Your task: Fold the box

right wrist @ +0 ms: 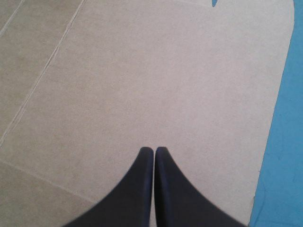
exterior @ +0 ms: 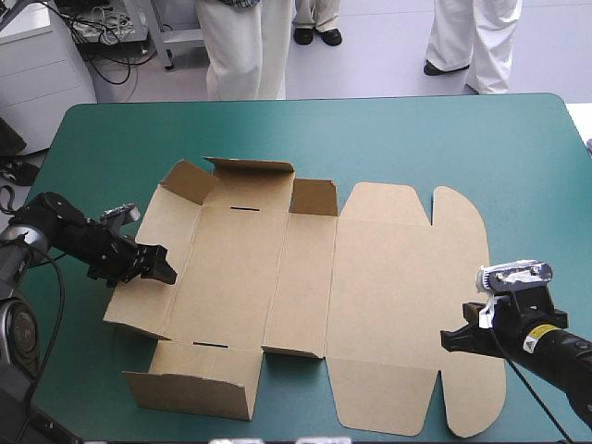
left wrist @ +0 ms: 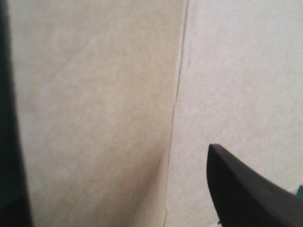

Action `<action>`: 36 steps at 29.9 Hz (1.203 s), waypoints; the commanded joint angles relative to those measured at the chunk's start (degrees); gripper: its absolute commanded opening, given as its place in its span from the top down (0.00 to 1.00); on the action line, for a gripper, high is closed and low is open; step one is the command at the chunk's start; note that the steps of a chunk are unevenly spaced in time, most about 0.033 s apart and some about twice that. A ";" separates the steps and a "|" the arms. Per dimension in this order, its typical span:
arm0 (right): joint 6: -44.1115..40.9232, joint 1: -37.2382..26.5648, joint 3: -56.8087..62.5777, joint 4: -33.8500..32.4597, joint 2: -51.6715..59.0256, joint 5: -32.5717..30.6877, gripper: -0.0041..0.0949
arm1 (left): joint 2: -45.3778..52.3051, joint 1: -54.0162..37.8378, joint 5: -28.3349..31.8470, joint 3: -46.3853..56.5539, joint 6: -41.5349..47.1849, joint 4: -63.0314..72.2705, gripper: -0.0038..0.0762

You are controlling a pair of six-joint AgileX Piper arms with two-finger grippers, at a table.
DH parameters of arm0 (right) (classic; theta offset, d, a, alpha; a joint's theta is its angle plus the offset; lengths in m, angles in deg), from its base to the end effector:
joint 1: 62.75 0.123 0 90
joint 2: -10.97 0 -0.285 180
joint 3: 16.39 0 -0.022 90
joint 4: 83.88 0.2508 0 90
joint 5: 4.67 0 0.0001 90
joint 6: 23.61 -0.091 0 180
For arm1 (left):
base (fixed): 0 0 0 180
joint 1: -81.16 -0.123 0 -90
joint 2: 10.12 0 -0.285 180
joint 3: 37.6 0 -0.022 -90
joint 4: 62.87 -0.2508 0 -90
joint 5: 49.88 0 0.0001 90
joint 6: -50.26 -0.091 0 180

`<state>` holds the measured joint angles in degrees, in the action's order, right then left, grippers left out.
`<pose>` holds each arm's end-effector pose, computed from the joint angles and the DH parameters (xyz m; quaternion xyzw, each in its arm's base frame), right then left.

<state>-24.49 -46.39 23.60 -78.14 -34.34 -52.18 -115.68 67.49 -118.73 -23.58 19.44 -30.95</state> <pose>0.1079 0.0387 0.3065 -0.1072 0.9091 0.1068 0.3882 0.3005 0.0269 0.2140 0.0265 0.9657 -0.2567 0.0287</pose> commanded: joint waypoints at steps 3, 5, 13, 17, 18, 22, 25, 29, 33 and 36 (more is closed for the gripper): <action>0.11 -0.34 -1.37 0.26 0.04 3.13 0.96 | 3.79 1.78 -6.01 -0.90 1.00 2.62 0.39; 0.11 -0.34 -1.37 0.26 0.04 3.13 0.96 | 4.31 1.78 -6.01 -0.90 1.00 2.62 0.44; 0.11 -0.34 -1.37 0.37 0.04 2.63 0.96 | 5.62 1.78 -6.01 -0.90 1.00 1.88 0.98; 0.11 -0.34 -1.37 0.37 0.04 2.41 0.96 | 5.62 1.78 -6.01 -0.90 1.67 1.50 0.99; 0.11 -0.34 -1.37 0.37 0.04 2.15 0.96 | 5.62 1.78 -6.01 -0.90 1.63 1.50 0.99; 0.11 -0.34 -1.37 0.37 0.04 1.80 0.96 | 5.62 2.22 -6.01 -2.56 2.48 -0.98 0.99; 0.11 -0.34 -1.37 0.37 0.04 1.04 0.96 | 5.62 4.55 -6.01 -6.63 5.19 -5.81 0.99; 0.02 -0.34 -1.37 0.37 0.04 0.86 0.96 | 5.27 10.69 -6.01 -13.81 6.38 -12.99 0.99; -0.14 -0.34 -1.37 0.37 0.04 0.86 0.96 | 4.14 18.42 -5.75 -22.34 6.38 -25.34 0.99; -0.14 -0.34 -1.37 0.37 0.04 0.86 0.96 | 2.94 23.96 -5.60 -27.77 6.49 -34.73 0.99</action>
<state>-24.70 -46.39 23.60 -78.14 -34.32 -54.21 -114.28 87.32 -120.09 -45.74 26.23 -57.95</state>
